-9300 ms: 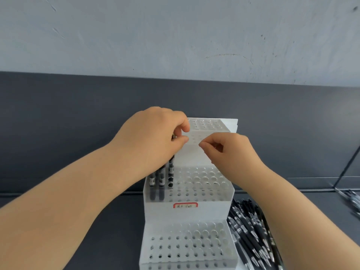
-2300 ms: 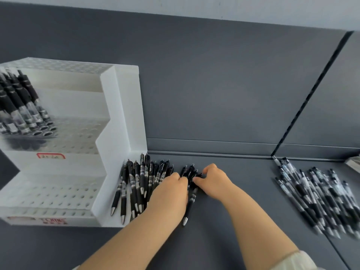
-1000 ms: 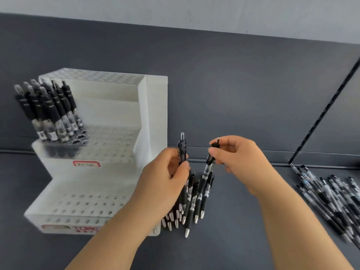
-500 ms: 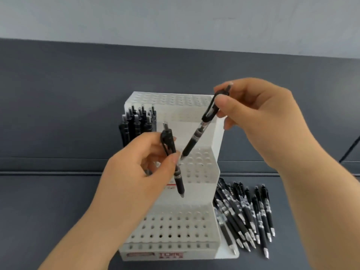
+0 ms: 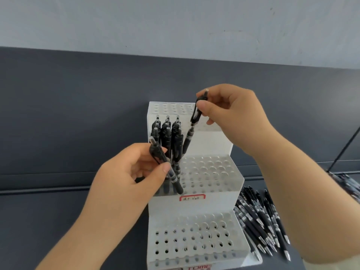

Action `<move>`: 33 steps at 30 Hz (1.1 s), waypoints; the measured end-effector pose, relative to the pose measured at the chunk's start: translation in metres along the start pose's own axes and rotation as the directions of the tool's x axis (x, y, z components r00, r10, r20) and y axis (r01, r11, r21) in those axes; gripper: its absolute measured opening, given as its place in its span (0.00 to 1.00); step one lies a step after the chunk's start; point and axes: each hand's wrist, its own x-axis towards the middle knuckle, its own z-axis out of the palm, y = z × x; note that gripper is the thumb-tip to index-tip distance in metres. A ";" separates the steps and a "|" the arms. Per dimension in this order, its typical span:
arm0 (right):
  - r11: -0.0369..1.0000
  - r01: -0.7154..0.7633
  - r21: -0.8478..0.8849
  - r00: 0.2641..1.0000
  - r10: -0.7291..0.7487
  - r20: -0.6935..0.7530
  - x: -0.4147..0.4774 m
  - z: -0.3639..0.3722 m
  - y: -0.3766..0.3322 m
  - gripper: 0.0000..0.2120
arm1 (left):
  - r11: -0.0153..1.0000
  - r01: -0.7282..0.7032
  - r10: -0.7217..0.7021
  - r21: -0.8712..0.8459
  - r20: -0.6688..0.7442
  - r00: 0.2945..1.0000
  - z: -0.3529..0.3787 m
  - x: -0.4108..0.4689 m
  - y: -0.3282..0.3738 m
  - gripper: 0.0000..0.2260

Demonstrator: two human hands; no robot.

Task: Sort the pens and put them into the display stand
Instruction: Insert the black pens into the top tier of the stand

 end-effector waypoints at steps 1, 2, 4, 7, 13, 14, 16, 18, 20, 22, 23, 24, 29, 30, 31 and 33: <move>1.000 -0.005 -0.008 1.000 0.005 0.010 0.001 0.001 0.001 0.04 | 1.000 -0.003 0.003 0.001 0.006 1.000 -0.001 0.000 0.000 0.11; 1.000 -0.010 -0.018 1.000 0.011 0.021 0.002 0.003 0.002 0.04 | 1.000 -0.004 0.004 0.000 0.011 1.000 -0.002 0.001 0.000 0.11; 0.999 -0.021 -0.038 0.999 0.023 0.046 0.003 0.005 0.004 0.05 | 1.000 -0.015 0.015 0.001 0.017 1.000 -0.004 0.001 0.001 0.11; 0.998 -0.032 -0.054 0.997 0.035 0.068 0.003 0.006 0.008 0.06 | 0.999 -0.032 0.033 -0.021 0.023 0.999 -0.006 0.003 0.005 0.11; 0.996 -0.022 -0.090 0.996 0.030 0.087 0.004 0.006 0.013 0.05 | 0.996 -0.087 0.086 0.016 0.051 0.995 -0.009 0.012 0.021 0.09; 0.996 -0.017 -0.093 0.996 0.026 0.091 0.004 0.006 0.014 0.05 | 0.994 -0.105 0.104 0.032 0.040 0.994 -0.010 0.015 0.025 0.09; 0.995 0.002 -0.095 0.995 0.008 0.100 0.005 0.007 0.013 0.05 | 0.988 -0.146 0.146 0.053 0.011 0.989 -0.011 0.023 0.036 0.10; 0.995 0.027 -0.100 0.994 -0.016 0.112 0.006 0.008 0.012 0.05 | 0.979 -0.195 0.195 0.061 -0.004 0.981 -0.014 0.033 0.048 0.12; 0.994 0.045 -0.101 0.993 -0.033 0.115 0.007 0.007 0.013 0.05 | 0.969 -0.230 0.230 0.091 0.009 0.973 -0.016 0.044 0.058 0.15; 0.995 0.049 -0.089 0.994 -0.040 0.104 0.007 0.004 0.014 0.05 | 0.953 -0.253 0.249 0.165 0.043 0.967 -0.016 0.057 0.065 0.16; 0.996 0.047 -0.080 0.994 -0.039 0.098 0.007 0.002 0.015 0.05 | 0.944 -0.261 0.254 0.202 0.060 0.965 -0.016 0.063 0.068 0.14; 0.996 0.043 -0.074 0.995 -0.036 0.093 0.007 0.000 0.016 0.05 | 0.934 -0.265 0.254 0.238 0.078 0.964 -0.014 0.070 0.069 0.12; 0.992 0.076 -0.101 0.991 -0.065 0.114 0.009 0.000 0.018 0.05 | 0.868 -0.284 0.232 0.407 0.173 0.957 -0.004 0.095 0.070 0.05; 0.987 0.102 -0.123 0.989 -0.087 0.121 0.010 0.002 0.017 0.05 | 0.859 -0.291 0.232 0.421 0.186 0.955 -0.003 0.097 0.069 0.05; 0.981 0.126 -0.149 0.986 -0.108 0.125 0.010 0.004 0.015 0.07 | 0.854 -0.297 0.233 0.427 0.196 0.952 -0.003 0.100 0.069 0.05; 0.967 0.153 -0.203 0.984 -0.129 0.127 0.012 0.007 0.014 0.10 | 0.849 -0.305 0.233 0.431 0.212 0.949 -0.003 0.103 0.069 0.06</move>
